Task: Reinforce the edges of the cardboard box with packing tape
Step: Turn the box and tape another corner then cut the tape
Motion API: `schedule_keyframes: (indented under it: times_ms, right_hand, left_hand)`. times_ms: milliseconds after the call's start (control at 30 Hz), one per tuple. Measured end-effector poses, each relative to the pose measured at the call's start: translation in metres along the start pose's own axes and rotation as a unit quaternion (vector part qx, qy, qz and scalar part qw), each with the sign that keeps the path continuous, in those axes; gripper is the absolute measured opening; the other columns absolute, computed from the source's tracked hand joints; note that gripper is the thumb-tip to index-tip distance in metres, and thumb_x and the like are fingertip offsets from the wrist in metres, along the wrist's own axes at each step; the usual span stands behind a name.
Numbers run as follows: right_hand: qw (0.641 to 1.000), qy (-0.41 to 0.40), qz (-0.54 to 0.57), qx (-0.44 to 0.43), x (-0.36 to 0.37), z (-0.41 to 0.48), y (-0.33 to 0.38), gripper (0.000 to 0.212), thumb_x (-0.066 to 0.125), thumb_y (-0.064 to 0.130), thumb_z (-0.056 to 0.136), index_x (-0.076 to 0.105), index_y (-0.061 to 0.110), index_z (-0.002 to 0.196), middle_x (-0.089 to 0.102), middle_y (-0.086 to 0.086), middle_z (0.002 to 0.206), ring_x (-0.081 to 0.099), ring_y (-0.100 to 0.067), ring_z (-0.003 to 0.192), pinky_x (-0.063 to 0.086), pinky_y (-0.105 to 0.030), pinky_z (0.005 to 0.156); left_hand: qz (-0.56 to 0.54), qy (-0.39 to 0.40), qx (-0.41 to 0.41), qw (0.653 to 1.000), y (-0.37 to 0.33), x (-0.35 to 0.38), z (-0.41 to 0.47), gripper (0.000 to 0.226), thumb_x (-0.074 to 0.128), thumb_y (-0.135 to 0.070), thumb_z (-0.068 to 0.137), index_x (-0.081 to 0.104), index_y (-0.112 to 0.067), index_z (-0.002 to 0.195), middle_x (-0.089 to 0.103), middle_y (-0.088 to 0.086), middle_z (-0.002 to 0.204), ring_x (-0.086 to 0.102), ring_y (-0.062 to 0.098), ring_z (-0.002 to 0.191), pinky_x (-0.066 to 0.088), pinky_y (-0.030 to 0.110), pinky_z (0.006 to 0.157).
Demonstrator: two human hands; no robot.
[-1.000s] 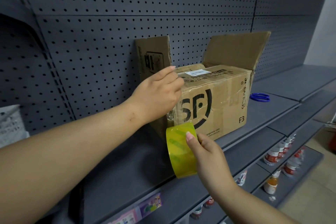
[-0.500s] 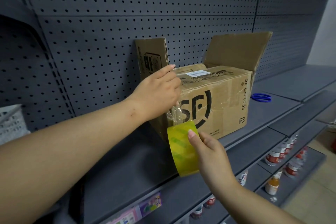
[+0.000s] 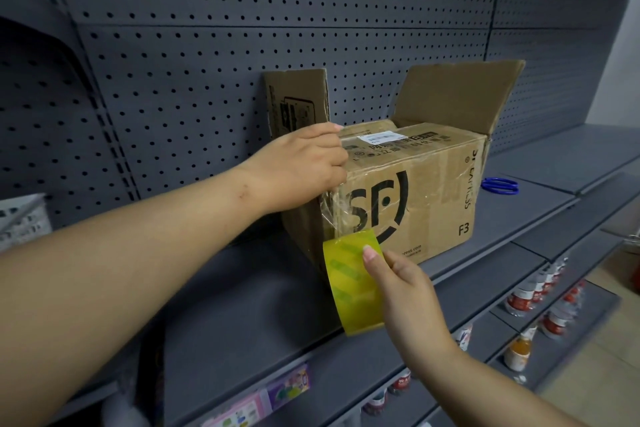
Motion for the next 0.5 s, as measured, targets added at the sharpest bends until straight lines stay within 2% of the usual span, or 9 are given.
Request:
schedule_keyframes:
  times_ms: [67, 133, 233, 333, 500]
  right_hand:
    - [1.0, 0.004, -0.002, -0.003, 0.002, -0.001, -0.001, 0.041, 0.049, 0.036, 0.091, 0.062, -0.003, 0.087, 0.062, -0.029, 0.089, 0.058, -0.042, 0.086, 0.047, -0.04, 0.068]
    - [1.0, 0.011, -0.002, -0.004, 0.004, -0.002, -0.001, 0.045, 0.05, 0.041, 0.091, 0.061, -0.003, 0.086, 0.06, -0.031, 0.088, 0.057, -0.043, 0.079, 0.047, -0.043, 0.068]
    - [1.0, 0.019, 0.009, 0.001, 0.006, -0.003, 0.0, 0.045, 0.05, 0.043, 0.089, 0.061, -0.001, 0.084, 0.06, -0.031, 0.085, 0.055, -0.029, 0.069, 0.046, -0.039, 0.065]
    - [1.0, 0.021, 0.008, 0.009, 0.008, -0.004, 0.001, 0.04, 0.05, 0.037, 0.091, 0.062, 0.0, 0.085, 0.061, -0.027, 0.083, 0.055, -0.021, 0.069, 0.042, -0.03, 0.062]
    - [0.999, 0.022, 0.023, 0.01, 0.011, -0.004, -0.001, 0.043, 0.051, 0.039, 0.09, 0.06, -0.002, 0.084, 0.058, -0.015, 0.074, 0.053, -0.022, 0.069, 0.042, -0.032, 0.062]
  left_hand:
    - [0.027, -0.001, 0.004, 1.0, -0.002, 0.003, 0.0, 0.012, 0.061, -0.007, 0.078, 0.069, -0.015, 0.079, 0.064, -0.001, 0.078, 0.063, 0.02, 0.083, 0.022, 0.032, 0.112]
    - [0.06, -0.009, -0.007, 0.998, -0.003, 0.005, -0.002, 0.021, 0.049, -0.007, 0.084, 0.068, -0.014, 0.082, 0.064, -0.002, 0.079, 0.063, 0.019, 0.084, 0.022, 0.033, 0.113]
    - [0.105, -0.028, -0.033, 0.994, -0.007, 0.007, -0.008, 0.02, 0.049, -0.012, 0.089, 0.068, -0.013, 0.083, 0.065, 0.001, 0.082, 0.064, 0.02, 0.091, 0.016, 0.035, 0.113]
    - [0.131, -0.045, -0.074, 0.988, -0.014, 0.009, -0.011, 0.019, 0.051, -0.017, 0.088, 0.069, -0.013, 0.083, 0.068, 0.003, 0.089, 0.064, 0.021, 0.102, 0.017, 0.036, 0.113]
    - [0.136, -0.028, -0.141, 0.98, -0.023, 0.01, -0.01, 0.021, 0.055, -0.027, 0.084, 0.067, -0.012, 0.092, 0.068, 0.005, 0.1, 0.06, 0.022, 0.11, 0.018, 0.036, 0.111]
Point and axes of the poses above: each hand's wrist, its own z-axis towards the middle knuckle, its own x-axis out of the palm, y = z × x, the point moved 1 cm from there along z, towards the middle knuckle
